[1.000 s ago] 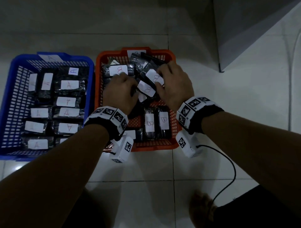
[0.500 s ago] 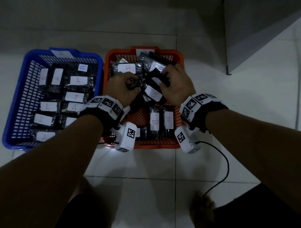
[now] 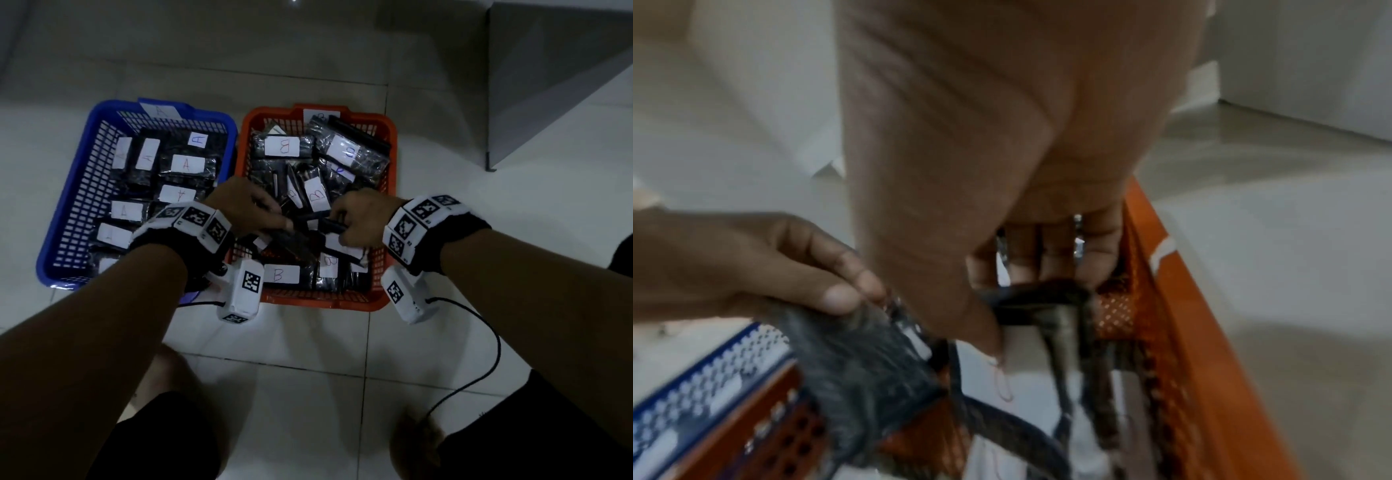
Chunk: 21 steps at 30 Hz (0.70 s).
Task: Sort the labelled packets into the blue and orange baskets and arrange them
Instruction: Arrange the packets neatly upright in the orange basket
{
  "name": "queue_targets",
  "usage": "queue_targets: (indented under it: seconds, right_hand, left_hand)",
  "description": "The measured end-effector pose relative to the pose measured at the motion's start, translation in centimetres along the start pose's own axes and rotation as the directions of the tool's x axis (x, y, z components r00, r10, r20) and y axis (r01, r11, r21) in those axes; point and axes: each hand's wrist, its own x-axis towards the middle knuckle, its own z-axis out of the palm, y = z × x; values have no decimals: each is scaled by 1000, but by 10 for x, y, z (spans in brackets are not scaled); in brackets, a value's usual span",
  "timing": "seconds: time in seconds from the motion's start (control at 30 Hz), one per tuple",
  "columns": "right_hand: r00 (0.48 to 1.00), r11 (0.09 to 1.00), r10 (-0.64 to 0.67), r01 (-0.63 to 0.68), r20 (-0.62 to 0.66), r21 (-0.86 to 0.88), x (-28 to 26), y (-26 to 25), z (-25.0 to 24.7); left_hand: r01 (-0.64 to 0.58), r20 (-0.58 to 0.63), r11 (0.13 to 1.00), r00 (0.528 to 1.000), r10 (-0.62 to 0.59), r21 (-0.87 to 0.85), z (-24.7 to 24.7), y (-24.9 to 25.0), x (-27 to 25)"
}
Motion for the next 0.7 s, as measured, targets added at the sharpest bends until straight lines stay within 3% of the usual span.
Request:
queue_targets:
  seconds: [0.07, 0.17, 0.27, 0.37, 0.53, 0.63, 0.7]
  right_hand:
    - [998, 995, 35, -31, 46, -100, 4, 3, 8]
    - [991, 985, 54, -33, 124, -167, 8, 5, 18]
    - [991, 979, 31, -4, 132, -204, 6, 4, 20]
    - [999, 968, -1, 9, 32, -252, 10, 3, 21]
    - [969, 973, -116, 66, -217, -222, 20, -16, 23]
    - [926, 969, -184, 114, -331, -220, 30, -27, 26]
    - [912, 965, -207, 131, -354, -226, 38, -32, 29]
  left_hand:
    - [64, 98, 998, 993, -65, 12, 1, -1, -7]
    - [97, 214, 980, 968, -134, 176, 12, -5, -12]
    - [81, 202, 923, 965, -167, 376, 25, -8, -19]
    - [17, 192, 873, 973, -127, 488, 33, -8, -24]
    - [-49, 336, 846, 929, -157, 531, 41, -1, -23]
    - [-72, 372, 878, 920, -125, 474, 40, -3, -27]
    - [-120, 340, 908, 940, -27, 402, 38, -8, -27]
